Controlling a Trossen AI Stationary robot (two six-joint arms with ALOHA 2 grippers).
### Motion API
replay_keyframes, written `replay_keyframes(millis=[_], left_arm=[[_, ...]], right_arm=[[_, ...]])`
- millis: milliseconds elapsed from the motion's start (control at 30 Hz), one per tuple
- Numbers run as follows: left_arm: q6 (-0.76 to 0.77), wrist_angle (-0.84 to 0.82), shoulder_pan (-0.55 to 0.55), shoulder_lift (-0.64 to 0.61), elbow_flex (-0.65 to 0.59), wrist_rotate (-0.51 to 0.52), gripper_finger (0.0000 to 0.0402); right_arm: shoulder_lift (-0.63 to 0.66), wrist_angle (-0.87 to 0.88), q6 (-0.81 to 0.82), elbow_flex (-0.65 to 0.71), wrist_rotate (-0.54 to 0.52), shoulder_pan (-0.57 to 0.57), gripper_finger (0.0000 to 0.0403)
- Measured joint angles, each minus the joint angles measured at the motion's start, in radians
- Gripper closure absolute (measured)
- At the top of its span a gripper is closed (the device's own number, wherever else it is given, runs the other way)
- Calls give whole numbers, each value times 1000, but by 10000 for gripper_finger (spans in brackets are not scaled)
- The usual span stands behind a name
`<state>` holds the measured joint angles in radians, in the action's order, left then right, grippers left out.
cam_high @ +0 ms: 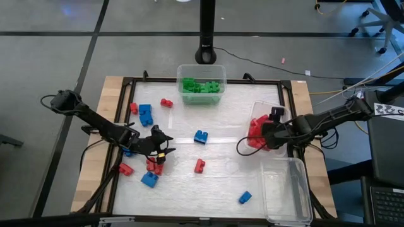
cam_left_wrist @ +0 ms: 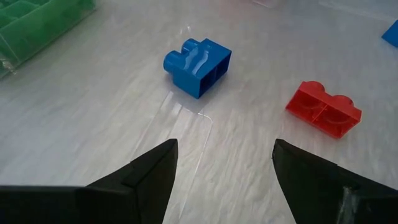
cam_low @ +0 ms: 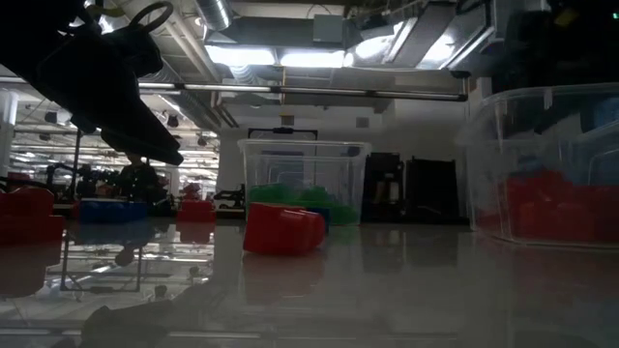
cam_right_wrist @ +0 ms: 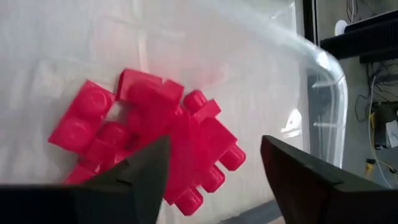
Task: Sort blocks
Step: Put the red game piece into the middle right transparent bin
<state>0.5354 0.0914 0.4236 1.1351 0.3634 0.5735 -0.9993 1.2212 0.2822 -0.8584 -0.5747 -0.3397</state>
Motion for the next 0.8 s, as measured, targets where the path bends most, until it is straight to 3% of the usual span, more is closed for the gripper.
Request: replay_keyframes(millis=[133,300,500,800], left_arm=[[0,0,0,0,0,0,150],[0,1,0,0,0,0,150],[3,4,0,0,0,0,150],[7,4,0,0,0,0,150]], right_arm=[[0,-96,-4,-63,-11,0,104],[-22,-518,-187,-67,0,0,63],[-194,-905,-418,-67,148,0,25],[-536,-1018,-575,-201,286,0,7]])
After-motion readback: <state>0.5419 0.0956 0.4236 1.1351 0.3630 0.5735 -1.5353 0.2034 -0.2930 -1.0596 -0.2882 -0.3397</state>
